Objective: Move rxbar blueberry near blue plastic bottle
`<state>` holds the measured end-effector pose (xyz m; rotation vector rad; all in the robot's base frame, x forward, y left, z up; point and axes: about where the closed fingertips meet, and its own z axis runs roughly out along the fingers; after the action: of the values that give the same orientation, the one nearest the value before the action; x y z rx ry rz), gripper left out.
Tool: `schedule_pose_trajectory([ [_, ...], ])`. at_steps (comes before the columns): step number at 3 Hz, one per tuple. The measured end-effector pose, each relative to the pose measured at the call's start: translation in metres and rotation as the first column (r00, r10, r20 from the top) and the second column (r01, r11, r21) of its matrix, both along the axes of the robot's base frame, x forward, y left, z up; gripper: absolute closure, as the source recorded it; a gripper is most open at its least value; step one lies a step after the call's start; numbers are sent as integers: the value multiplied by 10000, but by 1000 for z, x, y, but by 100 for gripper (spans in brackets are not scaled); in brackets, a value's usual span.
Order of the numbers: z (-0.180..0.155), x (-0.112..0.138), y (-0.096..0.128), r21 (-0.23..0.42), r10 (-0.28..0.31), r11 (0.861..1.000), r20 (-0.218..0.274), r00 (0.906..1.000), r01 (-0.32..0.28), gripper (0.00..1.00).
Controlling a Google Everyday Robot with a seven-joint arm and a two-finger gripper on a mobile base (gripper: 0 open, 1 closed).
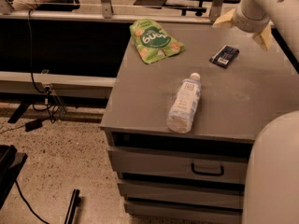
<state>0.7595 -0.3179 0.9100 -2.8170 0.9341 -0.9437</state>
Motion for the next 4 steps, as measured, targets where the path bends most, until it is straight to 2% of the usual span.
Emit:
schedule_pose_trajectory([
  [1,-17,5,1,-79,-11,10000,-150,9999,10,0],
  [3,-52,10,-1,-589,-150,9982,-658,9977,111,35],
  [4,-65,9,4,-794,-122,9968,-917,9957,49,35],
])
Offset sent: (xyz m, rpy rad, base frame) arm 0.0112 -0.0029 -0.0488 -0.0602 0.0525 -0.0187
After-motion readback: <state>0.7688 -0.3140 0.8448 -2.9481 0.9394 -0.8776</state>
